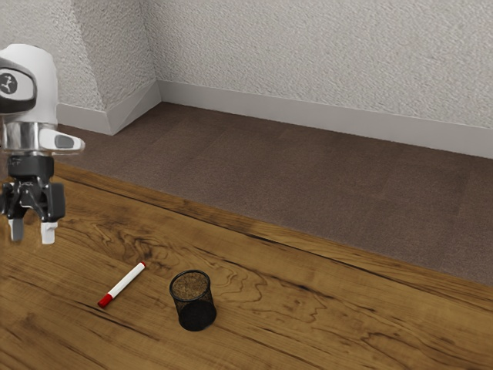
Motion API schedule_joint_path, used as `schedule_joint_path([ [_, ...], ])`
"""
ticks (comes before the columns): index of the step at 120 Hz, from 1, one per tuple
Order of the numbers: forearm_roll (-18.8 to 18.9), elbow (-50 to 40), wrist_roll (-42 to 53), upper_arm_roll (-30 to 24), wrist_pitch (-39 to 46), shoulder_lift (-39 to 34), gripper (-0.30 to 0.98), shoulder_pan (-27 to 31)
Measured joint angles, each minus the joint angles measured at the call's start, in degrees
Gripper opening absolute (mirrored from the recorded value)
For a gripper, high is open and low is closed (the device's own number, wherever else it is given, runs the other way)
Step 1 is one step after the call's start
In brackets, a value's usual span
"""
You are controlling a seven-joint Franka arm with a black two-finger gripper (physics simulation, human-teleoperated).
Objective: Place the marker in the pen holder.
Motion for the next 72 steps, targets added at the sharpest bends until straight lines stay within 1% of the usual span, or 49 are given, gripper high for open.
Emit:
schedule_joint_path([
  [9, 0.2, 6.3, 1.3, -4.3, 6.4, 0.7, 0.67, 2.0],
  [20, 0.3, 8.4, 2.3, -6.6, 11.9, 3.3, 0.67, 3.5],
  [24, 0.4, 8.7, 2.4, -6.9, 13.7, 5.1, 0.67, 4.7],
  [30, 1.4, 8.2, 2.6, -7.1, 17.7, 10.8, 0.67, 5.3],
  [35, 1.8, 6.3, 2.7, -7.0, 21.8, 15.0, 0.67, 5.1],
  [43, 1.9, 0.8, 2.9, -6.9, 29.3, 18.8, 0.67, 4.4],
  [51, 1.9, -4.2, 3.0, -6.8, 36.9, 20.4, 0.67, 3.3],
  [59, 1.7, -7.4, 3.1, -6.7, 43.5, 22.0, 0.67, 2.8],
  [72, 1.3, -11.2, 3.4, -6.6, 53.1, 24.7, 0.67, 5.1],
])
